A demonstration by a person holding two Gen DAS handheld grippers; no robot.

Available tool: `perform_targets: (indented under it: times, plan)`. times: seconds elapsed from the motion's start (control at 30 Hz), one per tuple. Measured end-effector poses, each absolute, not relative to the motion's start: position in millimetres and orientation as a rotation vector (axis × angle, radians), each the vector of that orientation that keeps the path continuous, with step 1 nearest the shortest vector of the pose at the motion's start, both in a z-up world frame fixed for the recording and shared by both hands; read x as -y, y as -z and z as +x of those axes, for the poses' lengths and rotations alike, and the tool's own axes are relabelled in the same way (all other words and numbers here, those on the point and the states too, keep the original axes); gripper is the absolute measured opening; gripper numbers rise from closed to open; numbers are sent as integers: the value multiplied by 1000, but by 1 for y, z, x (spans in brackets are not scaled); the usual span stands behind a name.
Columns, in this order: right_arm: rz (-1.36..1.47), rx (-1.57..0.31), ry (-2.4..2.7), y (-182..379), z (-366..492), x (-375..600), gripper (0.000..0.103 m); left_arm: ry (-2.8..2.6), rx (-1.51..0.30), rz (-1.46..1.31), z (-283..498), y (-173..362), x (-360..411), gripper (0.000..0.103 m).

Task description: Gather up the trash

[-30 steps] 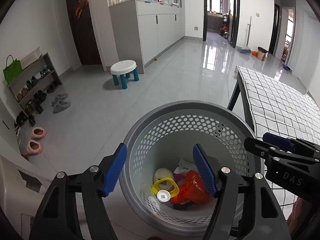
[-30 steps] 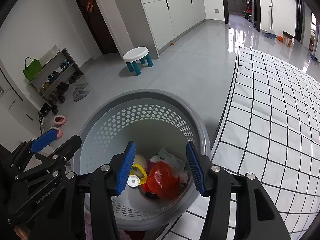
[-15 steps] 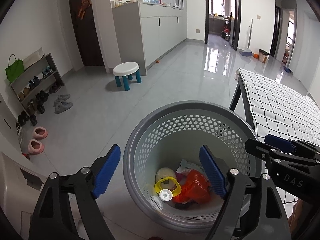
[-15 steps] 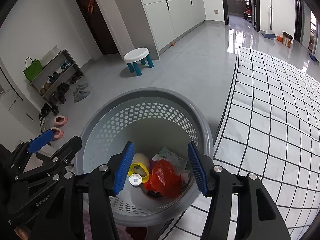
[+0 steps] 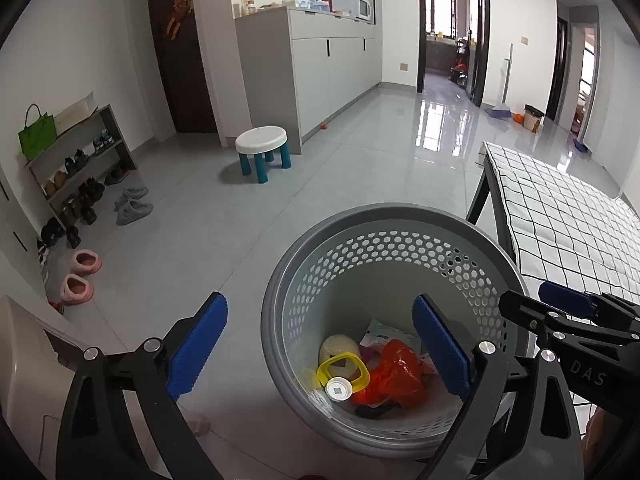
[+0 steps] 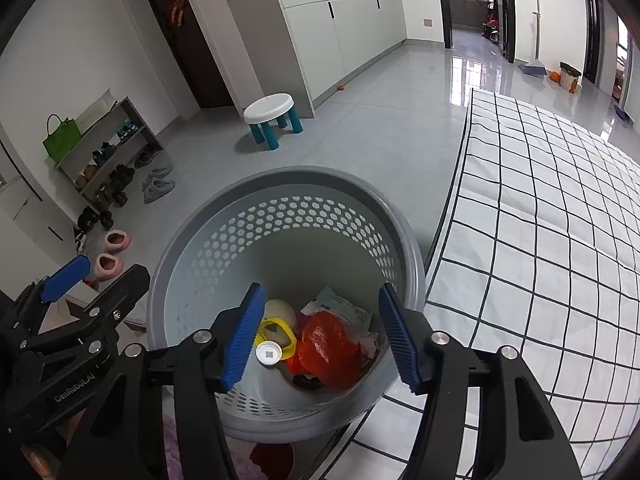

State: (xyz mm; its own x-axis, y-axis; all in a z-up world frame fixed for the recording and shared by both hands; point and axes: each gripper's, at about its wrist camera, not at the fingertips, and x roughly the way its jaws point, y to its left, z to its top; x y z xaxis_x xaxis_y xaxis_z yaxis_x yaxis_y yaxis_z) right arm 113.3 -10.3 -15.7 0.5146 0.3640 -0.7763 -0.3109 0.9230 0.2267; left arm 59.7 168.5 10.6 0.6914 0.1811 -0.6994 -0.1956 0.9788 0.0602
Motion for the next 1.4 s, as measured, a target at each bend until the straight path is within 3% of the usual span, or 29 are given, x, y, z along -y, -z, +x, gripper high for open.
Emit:
perform_targets:
  times: [1.4]
  plan:
    - [41,-926,-385,14,111,15,59,-227,-795,-6,62,-6,-162,96]
